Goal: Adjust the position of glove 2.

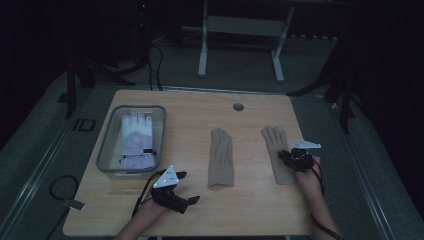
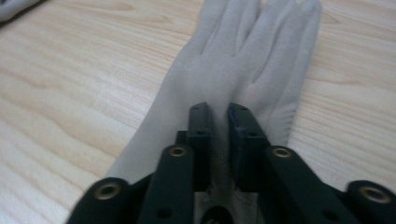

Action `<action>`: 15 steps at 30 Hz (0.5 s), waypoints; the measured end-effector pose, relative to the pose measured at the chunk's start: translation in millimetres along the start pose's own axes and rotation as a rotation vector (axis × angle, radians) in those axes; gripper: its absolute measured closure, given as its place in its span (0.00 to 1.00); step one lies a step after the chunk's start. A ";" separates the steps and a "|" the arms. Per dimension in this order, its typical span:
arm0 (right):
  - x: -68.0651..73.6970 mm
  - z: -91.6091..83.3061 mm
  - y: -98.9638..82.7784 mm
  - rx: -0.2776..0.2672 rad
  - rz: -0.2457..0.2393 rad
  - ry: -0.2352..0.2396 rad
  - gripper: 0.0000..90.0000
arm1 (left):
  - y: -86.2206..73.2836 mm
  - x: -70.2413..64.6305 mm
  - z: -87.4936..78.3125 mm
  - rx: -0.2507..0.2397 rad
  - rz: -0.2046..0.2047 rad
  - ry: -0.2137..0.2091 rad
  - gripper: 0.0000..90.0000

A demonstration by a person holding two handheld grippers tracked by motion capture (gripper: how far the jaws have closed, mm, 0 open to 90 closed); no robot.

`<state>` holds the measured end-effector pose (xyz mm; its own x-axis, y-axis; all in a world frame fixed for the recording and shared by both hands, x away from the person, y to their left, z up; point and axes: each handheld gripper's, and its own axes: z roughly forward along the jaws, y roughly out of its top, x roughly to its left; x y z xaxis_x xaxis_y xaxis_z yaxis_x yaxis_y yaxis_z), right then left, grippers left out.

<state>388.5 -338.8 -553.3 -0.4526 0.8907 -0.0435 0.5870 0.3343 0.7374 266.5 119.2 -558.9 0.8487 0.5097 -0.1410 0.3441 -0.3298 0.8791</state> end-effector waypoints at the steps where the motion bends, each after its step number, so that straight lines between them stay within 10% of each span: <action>1: 2.7 -0.2 0.9 0.004 0.013 -0.016 0.91 | 0.2 0.0 0.0 -0.001 -0.001 0.001 0.02; 15: 44.6 -38.2 4.3 -0.015 0.238 -0.133 0.93 | 2.4 -1.3 -3.4 -0.014 0.004 0.008 0.02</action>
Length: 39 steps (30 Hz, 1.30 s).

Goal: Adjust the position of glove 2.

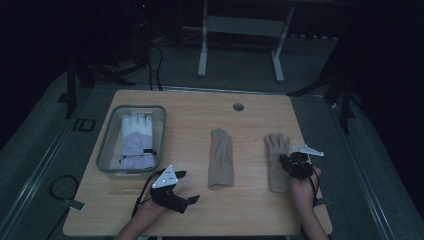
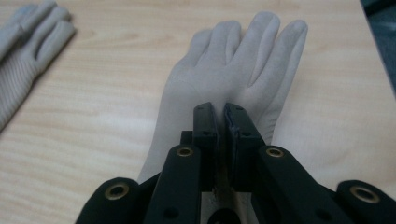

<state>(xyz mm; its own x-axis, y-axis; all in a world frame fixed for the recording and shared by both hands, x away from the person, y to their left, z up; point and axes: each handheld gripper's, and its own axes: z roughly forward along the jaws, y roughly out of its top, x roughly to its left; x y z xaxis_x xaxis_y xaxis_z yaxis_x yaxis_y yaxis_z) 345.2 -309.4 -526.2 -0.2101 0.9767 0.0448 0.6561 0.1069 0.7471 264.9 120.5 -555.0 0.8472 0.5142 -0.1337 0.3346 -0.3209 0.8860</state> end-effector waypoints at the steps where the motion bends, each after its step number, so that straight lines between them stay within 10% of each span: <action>1: 1.0 -0.1 -2.3 0.009 0.003 -0.002 0.93 | 0.2 -0.5 0.0 -0.001 0.002 -0.001 0.02; 13: -2.9 12.4 -19.2 0.057 -0.071 0.018 0.86 | 0.1 -1.2 1.1 0.001 0.008 -0.004 0.02; 15: -4.6 12.4 -19.8 0.045 -0.108 0.064 0.71 | -0.3 -1.3 1.3 0.004 0.008 -0.004 0.02; 28: -22.3 9.9 -21.5 0.021 -0.243 0.153 0.62 | -0.1 -3.2 1.3 0.012 0.015 0.002 0.02; 39: -16.4 11.6 -27.5 -0.003 -0.218 0.143 0.92 | -0.8 -3.1 2.3 0.018 0.011 0.015 0.02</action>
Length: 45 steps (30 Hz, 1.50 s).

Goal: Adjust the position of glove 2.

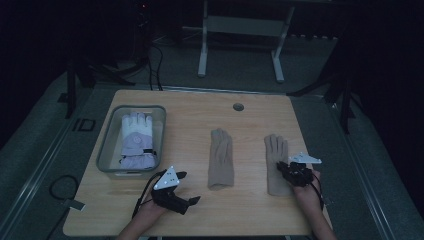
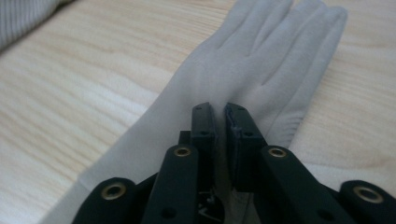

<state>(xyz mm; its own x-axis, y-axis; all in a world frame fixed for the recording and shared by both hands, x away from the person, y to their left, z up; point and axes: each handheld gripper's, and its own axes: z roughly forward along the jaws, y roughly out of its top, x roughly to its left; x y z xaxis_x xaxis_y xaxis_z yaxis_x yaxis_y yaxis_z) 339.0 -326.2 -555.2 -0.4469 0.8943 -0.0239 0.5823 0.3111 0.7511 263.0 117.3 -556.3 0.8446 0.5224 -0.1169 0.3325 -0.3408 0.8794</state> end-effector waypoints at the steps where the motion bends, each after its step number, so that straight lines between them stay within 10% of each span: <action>1: 0.2 -0.5 0.9 0.001 0.027 0.002 0.93 | 0.0 0.0 0.2 0.001 0.000 -0.001 0.02; 27: 66.5 -22.7 76.0 -0.098 0.135 -0.063 0.93 | 0.4 1.4 -0.9 -0.009 -0.003 0.001 0.02; 45: 158.2 16.1 116.8 -0.096 0.120 0.031 0.93 | 0.8 2.7 -3.1 -0.020 0.003 0.006 0.02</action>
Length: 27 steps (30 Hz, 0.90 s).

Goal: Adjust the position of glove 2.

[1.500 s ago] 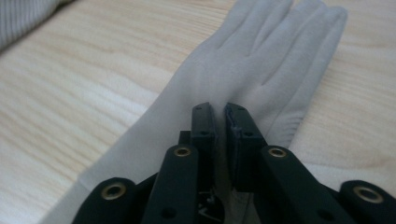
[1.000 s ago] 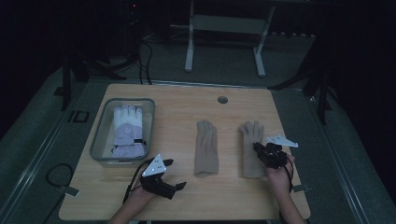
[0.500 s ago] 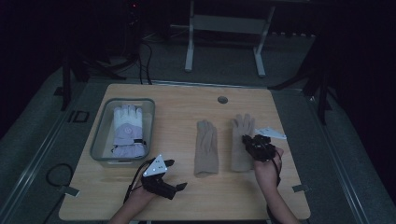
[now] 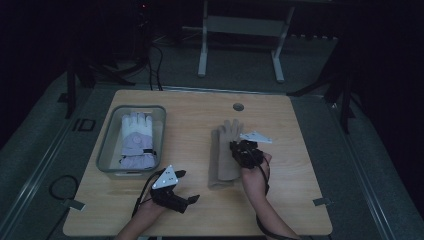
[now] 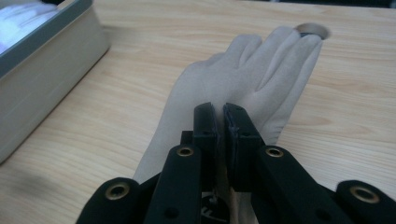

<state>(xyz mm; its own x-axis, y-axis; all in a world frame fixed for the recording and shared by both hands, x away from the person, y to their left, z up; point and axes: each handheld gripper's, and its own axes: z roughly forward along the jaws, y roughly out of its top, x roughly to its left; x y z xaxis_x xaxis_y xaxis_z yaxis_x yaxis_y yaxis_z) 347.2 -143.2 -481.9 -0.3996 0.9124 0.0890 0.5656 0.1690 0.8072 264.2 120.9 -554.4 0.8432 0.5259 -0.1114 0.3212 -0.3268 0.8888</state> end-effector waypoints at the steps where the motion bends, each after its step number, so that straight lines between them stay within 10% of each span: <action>1: 3.3 1.8 0.3 -0.004 0.003 -0.002 0.93 | 0.1 -0.2 -0.3 0.003 0.002 -0.001 0.02; 19: 10.1 45.2 -33.3 0.099 0.034 0.014 0.91 | -0.3 -1.7 2.3 0.016 0.013 0.011 0.02; 27: 6.6 49.9 -45.0 0.139 -0.039 0.040 0.89 | -1.2 -2.0 4.2 0.023 0.009 0.016 0.02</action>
<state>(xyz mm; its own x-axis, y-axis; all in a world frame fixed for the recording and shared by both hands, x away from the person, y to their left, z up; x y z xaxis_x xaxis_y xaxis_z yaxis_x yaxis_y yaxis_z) 355.1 -126.1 -546.7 -0.4502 0.8889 0.0844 0.6426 0.2569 0.7218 263.9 116.9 -557.1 0.8394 0.5349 -0.0961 0.3233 -0.3494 0.8794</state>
